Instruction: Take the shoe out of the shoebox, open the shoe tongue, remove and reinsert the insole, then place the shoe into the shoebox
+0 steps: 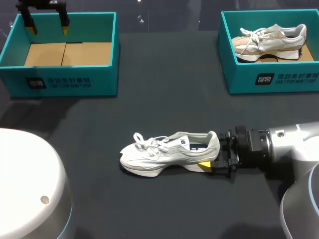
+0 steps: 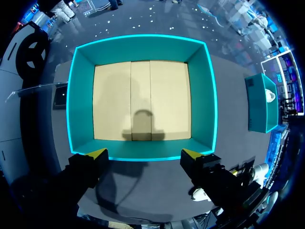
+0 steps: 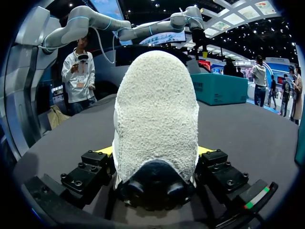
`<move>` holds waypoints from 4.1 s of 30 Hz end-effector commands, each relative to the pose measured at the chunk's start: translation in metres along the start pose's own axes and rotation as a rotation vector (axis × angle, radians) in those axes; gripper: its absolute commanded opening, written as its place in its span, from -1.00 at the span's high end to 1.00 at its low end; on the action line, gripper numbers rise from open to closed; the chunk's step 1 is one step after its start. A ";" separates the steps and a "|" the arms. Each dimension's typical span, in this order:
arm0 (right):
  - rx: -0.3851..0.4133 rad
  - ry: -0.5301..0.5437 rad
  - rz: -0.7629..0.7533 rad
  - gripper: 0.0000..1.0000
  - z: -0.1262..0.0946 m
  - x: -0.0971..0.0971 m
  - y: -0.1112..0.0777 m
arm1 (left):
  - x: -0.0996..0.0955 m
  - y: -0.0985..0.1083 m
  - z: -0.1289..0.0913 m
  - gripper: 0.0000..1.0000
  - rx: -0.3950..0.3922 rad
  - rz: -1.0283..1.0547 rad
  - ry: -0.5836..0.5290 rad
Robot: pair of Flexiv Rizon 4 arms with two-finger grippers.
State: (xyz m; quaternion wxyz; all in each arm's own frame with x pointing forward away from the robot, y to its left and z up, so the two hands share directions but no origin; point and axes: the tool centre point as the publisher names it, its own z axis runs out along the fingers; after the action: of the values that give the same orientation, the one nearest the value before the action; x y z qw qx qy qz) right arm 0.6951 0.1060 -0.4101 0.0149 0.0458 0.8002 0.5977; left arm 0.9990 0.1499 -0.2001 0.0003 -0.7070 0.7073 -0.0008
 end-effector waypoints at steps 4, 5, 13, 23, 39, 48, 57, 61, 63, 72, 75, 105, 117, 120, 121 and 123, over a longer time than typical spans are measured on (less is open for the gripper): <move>0.015 0.001 -0.001 1.00 -0.006 -0.004 0.000 | 0.000 0.000 0.000 -1.00 -0.001 0.000 0.000; 0.016 0.001 -0.001 1.00 -0.006 -0.005 -0.001 | 0.000 0.000 0.000 -1.00 -0.001 0.000 0.000; 0.014 0.006 0.005 1.00 -0.006 -0.006 -0.001 | 0.000 0.000 0.000 -1.00 -0.001 0.000 0.000; 0.014 0.006 0.005 1.00 -0.006 -0.006 -0.001 | 0.000 0.000 0.000 -1.00 -0.001 0.000 0.000; 0.014 0.006 0.005 1.00 -0.006 -0.006 -0.001 | 0.055 0.077 -0.016 -1.00 0.085 -0.091 -0.062; 0.014 0.006 0.005 1.00 -0.006 -0.006 -0.001 | 0.096 0.123 -0.027 -1.00 0.111 -0.094 -0.048; 0.014 0.006 0.005 1.00 -0.006 -0.006 -0.001 | 0.142 0.159 -0.024 -1.00 0.123 -0.082 -0.061; 0.014 0.006 0.005 1.00 -0.006 -0.006 -0.001 | 0.160 0.171 -0.021 -1.00 0.097 -0.052 -0.059; 0.014 0.006 0.005 1.00 -0.006 -0.006 -0.001 | 0.169 0.177 -0.020 -1.00 0.092 -0.047 -0.057; 0.014 0.006 0.005 1.00 -0.006 -0.006 -0.001 | 0.206 0.202 -0.012 -1.00 0.041 0.013 -0.050; 0.014 0.006 0.005 1.00 -0.006 -0.006 -0.001 | 0.217 0.210 -0.009 -1.00 0.015 0.026 -0.051; 0.014 0.006 0.005 1.00 -0.006 -0.006 -0.001 | 0.314 0.286 0.033 -1.00 -0.049 0.051 -0.112; 0.014 0.006 0.005 1.00 -0.006 -0.006 -0.001 | 0.327 0.298 0.043 -1.00 -0.047 0.069 -0.106; 0.014 0.006 0.005 1.00 -0.006 -0.006 -0.001 | 0.327 0.298 0.043 -1.00 -0.047 0.069 -0.106; 0.014 0.006 0.005 1.00 -0.006 -0.006 -0.001 | 0.327 0.298 0.043 -1.00 -0.047 0.069 -0.106; 0.014 0.006 0.005 1.00 -0.006 -0.006 -0.001 | 0.327 0.298 0.043 -1.00 -0.047 0.069 -0.106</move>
State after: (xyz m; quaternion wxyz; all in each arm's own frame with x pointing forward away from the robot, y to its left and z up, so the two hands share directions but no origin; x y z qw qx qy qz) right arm 0.6992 0.1003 -0.4091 0.0112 0.0458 0.8032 0.5939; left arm 0.7010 -0.1770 -0.2426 0.0211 -0.6811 0.7299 0.0539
